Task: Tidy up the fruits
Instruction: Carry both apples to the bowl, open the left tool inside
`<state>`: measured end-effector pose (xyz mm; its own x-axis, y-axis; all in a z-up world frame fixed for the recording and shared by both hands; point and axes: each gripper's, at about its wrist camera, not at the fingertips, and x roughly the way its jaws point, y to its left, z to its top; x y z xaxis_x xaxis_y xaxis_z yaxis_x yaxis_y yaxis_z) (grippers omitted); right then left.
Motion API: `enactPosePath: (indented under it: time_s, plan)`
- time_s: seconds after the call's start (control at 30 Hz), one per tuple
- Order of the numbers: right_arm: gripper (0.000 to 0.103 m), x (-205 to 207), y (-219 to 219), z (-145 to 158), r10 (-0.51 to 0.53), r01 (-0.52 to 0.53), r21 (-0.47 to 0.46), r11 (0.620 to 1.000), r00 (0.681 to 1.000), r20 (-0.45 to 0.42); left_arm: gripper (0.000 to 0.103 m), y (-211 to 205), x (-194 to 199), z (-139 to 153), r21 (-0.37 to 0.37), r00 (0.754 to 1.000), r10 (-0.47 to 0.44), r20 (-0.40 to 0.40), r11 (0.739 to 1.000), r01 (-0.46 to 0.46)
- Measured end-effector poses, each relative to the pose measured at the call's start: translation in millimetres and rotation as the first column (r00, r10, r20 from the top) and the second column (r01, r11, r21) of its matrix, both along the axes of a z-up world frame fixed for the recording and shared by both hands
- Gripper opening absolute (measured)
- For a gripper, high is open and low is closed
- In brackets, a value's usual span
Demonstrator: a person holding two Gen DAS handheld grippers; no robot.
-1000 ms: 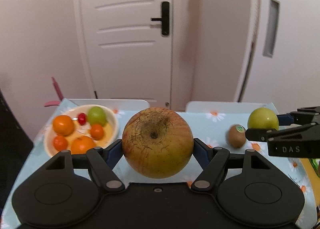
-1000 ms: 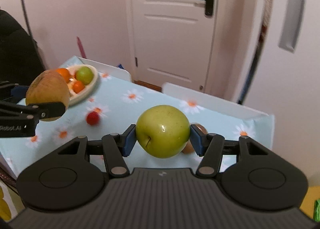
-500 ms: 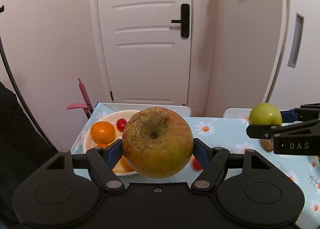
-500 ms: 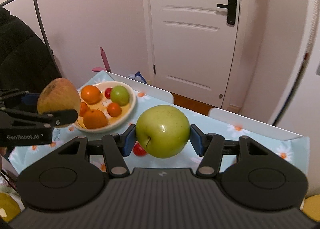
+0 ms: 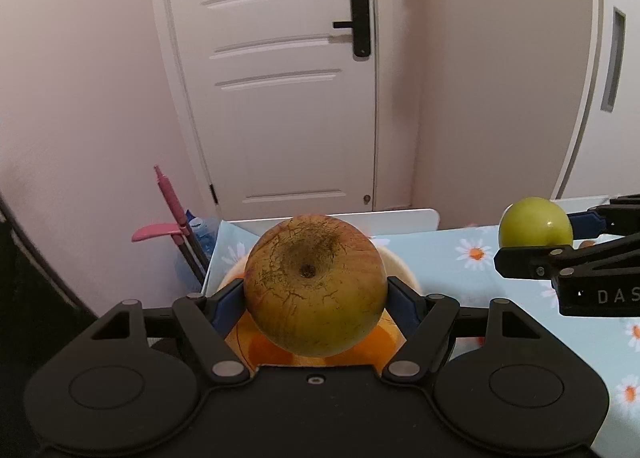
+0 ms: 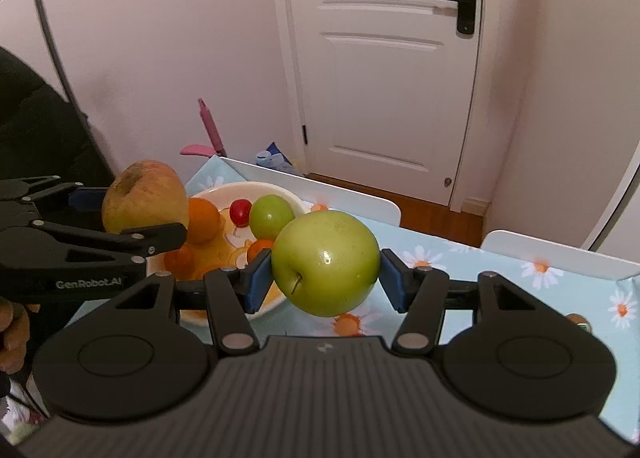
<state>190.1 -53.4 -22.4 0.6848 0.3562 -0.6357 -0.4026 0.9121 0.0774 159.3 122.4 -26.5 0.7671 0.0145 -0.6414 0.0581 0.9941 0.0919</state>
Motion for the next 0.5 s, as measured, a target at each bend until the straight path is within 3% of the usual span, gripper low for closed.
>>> enactPosePath:
  time_s: [0.37,0.5]
  plan:
    - [0.072,22.0,31.7,-16.6,-0.130,0.129,-0.010,0.992,0.991,-0.033,0.078,19.6,46.7,-43.3,0.033,0.989,-0.137,-0.046,0.990,0.139]
    - [0.072,24.9,33.8,-19.5,-0.161,0.160,-0.014,0.987,0.986,-0.045,0.078,16.0,52.7,-56.1,0.081,0.982,-0.180,-0.063,0.979,0.185]
